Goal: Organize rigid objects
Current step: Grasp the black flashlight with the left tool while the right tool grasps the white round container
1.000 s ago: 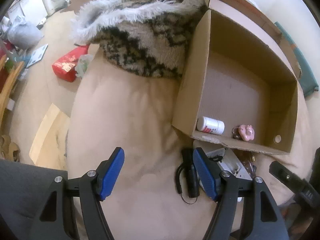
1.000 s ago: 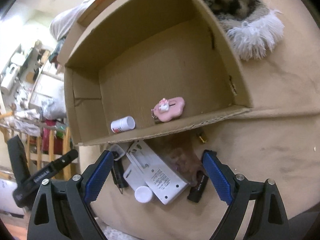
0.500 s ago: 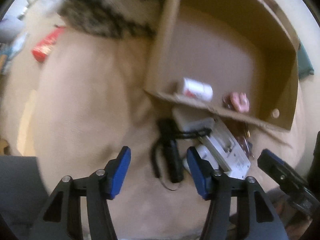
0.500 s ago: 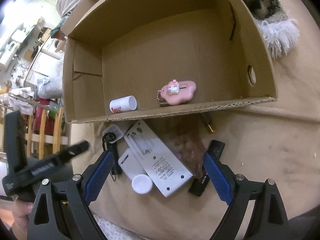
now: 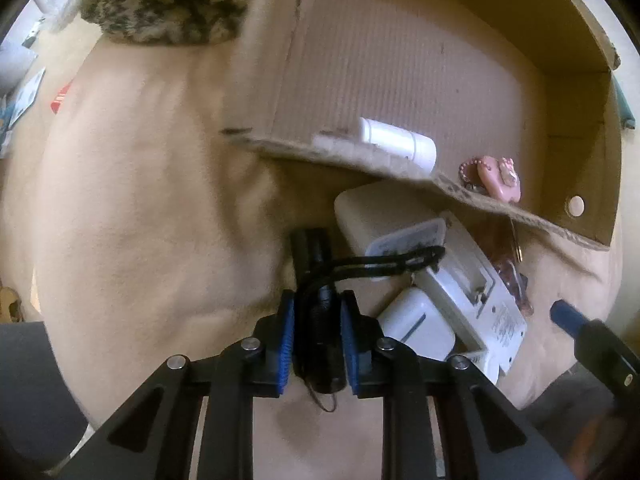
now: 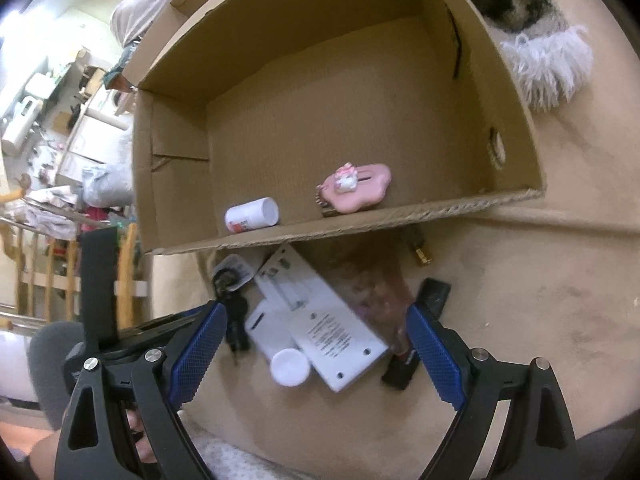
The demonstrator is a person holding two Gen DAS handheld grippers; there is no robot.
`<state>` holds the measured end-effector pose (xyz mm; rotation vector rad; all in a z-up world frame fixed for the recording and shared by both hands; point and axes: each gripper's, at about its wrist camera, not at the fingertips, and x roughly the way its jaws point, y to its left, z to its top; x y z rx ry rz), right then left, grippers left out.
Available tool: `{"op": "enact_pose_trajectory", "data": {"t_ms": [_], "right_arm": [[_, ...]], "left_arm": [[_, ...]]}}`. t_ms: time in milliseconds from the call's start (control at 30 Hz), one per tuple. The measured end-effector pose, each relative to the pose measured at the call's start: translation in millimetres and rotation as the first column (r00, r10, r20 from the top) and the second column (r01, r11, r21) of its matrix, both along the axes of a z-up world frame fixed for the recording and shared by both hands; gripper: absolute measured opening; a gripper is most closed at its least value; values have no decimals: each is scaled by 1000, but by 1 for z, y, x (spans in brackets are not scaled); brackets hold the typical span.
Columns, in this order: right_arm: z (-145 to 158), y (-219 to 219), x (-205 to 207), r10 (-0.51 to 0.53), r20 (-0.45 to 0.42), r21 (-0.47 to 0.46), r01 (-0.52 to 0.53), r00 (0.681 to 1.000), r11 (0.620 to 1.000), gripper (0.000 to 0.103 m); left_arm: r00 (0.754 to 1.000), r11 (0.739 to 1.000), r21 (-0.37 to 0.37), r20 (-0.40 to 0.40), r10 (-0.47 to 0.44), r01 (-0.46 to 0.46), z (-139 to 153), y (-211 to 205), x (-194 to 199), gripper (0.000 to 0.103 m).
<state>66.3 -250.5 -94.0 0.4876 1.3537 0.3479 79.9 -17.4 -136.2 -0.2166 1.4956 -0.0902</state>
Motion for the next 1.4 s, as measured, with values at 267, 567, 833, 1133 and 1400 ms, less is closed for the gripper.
{"op": "enact_pose_trajectory", "data": {"t_ms": [267,567,833,1133,1400], "right_arm": [[-20,-2,-32,-58,-162,169,86,985,982,97],[-32,23,-41,-71,-181,125,94,981,988,77],[-53,40,-33,-97,-192,116,120,977,986,68],[-52,31,-32,-122,-152,99,137,981,986,36],[-39,39,-38,-89,-97,74,96,991,993,29]], "left_arm": [[998,999,35,49,-44,42,46,24,-26,13],[996,1000,9,87,14,-15,56,54,-43,3],[1000,998,61,15,5,-6,27,39,-37,24],[992,986,117,-55,-113,118,-4,4,-33,36],[995,990,103,-32,-95,98,1,11,-31,20]]}}
